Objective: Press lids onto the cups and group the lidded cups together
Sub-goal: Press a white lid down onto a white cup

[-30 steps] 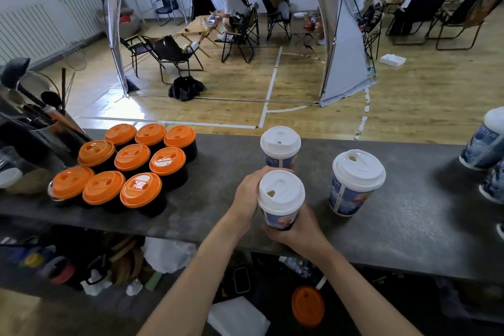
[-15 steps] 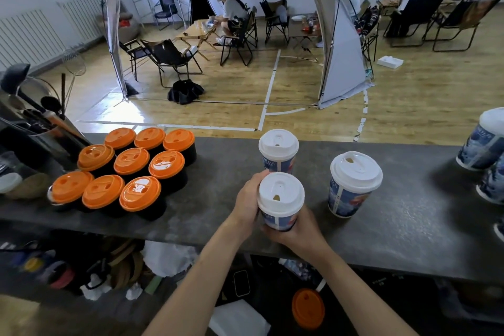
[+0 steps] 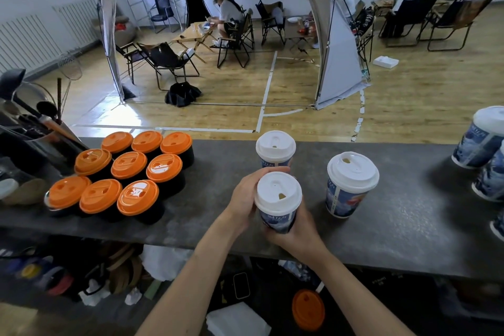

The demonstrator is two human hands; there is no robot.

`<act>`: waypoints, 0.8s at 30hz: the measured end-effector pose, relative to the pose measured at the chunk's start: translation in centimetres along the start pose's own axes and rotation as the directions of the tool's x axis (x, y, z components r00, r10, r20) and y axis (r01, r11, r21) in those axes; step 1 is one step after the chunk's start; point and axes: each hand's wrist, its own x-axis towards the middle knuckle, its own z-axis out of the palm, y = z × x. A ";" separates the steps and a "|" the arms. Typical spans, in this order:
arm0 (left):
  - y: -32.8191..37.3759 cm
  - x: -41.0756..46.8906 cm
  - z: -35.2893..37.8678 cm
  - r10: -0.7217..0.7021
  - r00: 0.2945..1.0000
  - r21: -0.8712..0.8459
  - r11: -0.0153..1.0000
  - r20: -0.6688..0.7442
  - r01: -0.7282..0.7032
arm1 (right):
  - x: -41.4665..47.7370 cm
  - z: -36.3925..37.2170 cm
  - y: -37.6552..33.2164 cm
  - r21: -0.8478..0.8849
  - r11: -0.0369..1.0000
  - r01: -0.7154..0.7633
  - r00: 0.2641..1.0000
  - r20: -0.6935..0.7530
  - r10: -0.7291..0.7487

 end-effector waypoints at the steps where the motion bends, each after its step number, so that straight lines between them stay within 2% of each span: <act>1: -0.4 0.0 -0.1 0.008 1.000 -0.012 1.000 0.002 -0.007 | 0.0 0.0 0.0 -0.001 1.000 -0.001 1.000 0.006 0.001; 7: -1.2 -0.8 1.2 0.162 0.968 0.004 0.986 -0.193 -0.164 | 0.3 0.5 -0.1 0.028 1.000 -0.005 1.000 -0.024 0.006; 10: -1.7 -1.4 1.8 0.183 0.955 -0.001 0.982 -0.235 -0.188 | 0.2 0.6 0.0 0.024 1.000 -0.007 0.999 -0.037 0.008; 12: -1.4 -1.1 1.3 0.143 0.973 -0.027 0.988 -0.183 -0.150 | 0.3 0.4 0.1 -0.001 1.000 -0.007 0.999 -0.033 0.007; 15: -0.5 -0.4 0.4 0.055 0.998 -0.046 0.997 -0.013 -0.055 | 0.6 0.1 0.1 -0.045 0.999 0.003 1.000 0.020 -0.002; 17: -0.7 -0.3 0.3 0.041 0.999 -0.041 0.998 0.022 -0.040 | 0.6 0.1 0.1 -0.051 0.999 0.009 0.999 0.032 -0.007; 21: -1.4 -0.8 0.6 0.118 0.983 -0.082 0.988 -0.139 -0.130 | 0.3 0.4 -0.1 -0.017 1.000 0.014 1.000 0.023 -0.013; 24: -1.9 -1.3 1.9 0.189 0.932 -0.067 0.973 -0.308 -0.220 | 0.2 0.4 -0.3 0.028 0.999 0.019 1.000 -0.017 -0.018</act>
